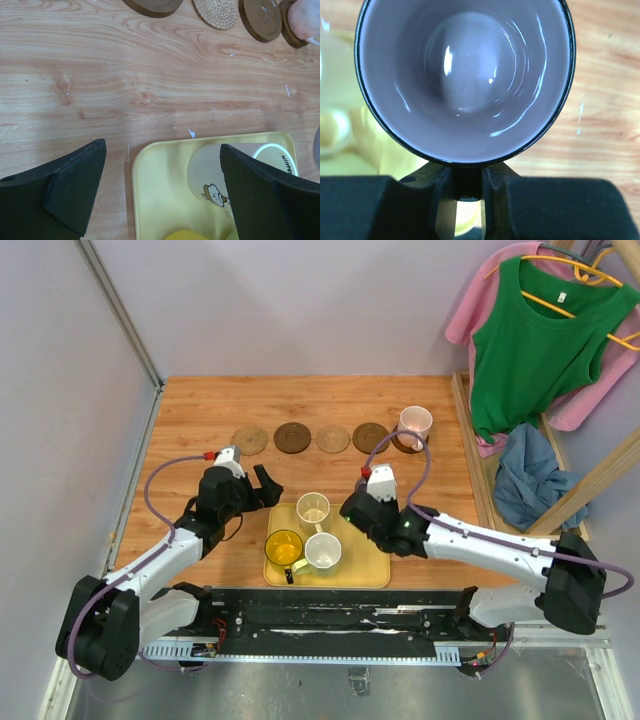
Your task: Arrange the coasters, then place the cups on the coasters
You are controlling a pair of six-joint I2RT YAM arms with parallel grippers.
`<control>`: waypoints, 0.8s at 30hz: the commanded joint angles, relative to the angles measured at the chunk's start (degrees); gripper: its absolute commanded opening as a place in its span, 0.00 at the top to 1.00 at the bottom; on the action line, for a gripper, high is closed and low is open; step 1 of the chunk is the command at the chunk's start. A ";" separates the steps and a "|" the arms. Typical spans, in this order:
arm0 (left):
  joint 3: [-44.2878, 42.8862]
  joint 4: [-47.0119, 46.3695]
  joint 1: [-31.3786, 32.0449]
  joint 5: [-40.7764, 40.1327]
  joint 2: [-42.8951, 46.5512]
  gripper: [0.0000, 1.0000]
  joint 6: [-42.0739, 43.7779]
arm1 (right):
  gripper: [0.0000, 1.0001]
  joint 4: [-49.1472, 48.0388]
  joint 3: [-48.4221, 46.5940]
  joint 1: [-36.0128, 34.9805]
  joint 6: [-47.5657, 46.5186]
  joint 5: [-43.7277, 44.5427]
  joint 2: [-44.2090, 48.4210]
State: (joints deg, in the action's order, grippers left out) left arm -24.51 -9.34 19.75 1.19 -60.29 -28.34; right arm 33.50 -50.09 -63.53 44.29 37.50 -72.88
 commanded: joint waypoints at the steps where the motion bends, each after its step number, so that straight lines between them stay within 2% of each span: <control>1: -2.13 -0.76 0.39 -0.16 0.35 0.00 0.96 | 0.99 -8.56 -6.29 8.53 -11.05 0.58 -2.52; 11: -4.94 -1.33 0.45 -1.23 -3.18 0.00 1.50 | 0.99 -15.52 -21.44 24.43 -21.34 -8.77 -17.69; 18: -6.46 -0.77 0.40 -2.00 -5.70 0.00 2.38 | 0.99 -16.77 -31.70 30.80 -24.07 -14.80 -30.17; 24: -7.74 -0.41 0.42 -1.70 -7.65 0.00 2.45 | 0.99 -16.57 -37.51 34.19 -24.95 -17.18 -36.15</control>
State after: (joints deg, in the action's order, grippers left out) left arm -29.95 -9.30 19.75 -0.12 -66.94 -26.96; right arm 19.59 -82.70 -31.55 21.19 21.67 -108.07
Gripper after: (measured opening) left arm 0.994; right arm 0.188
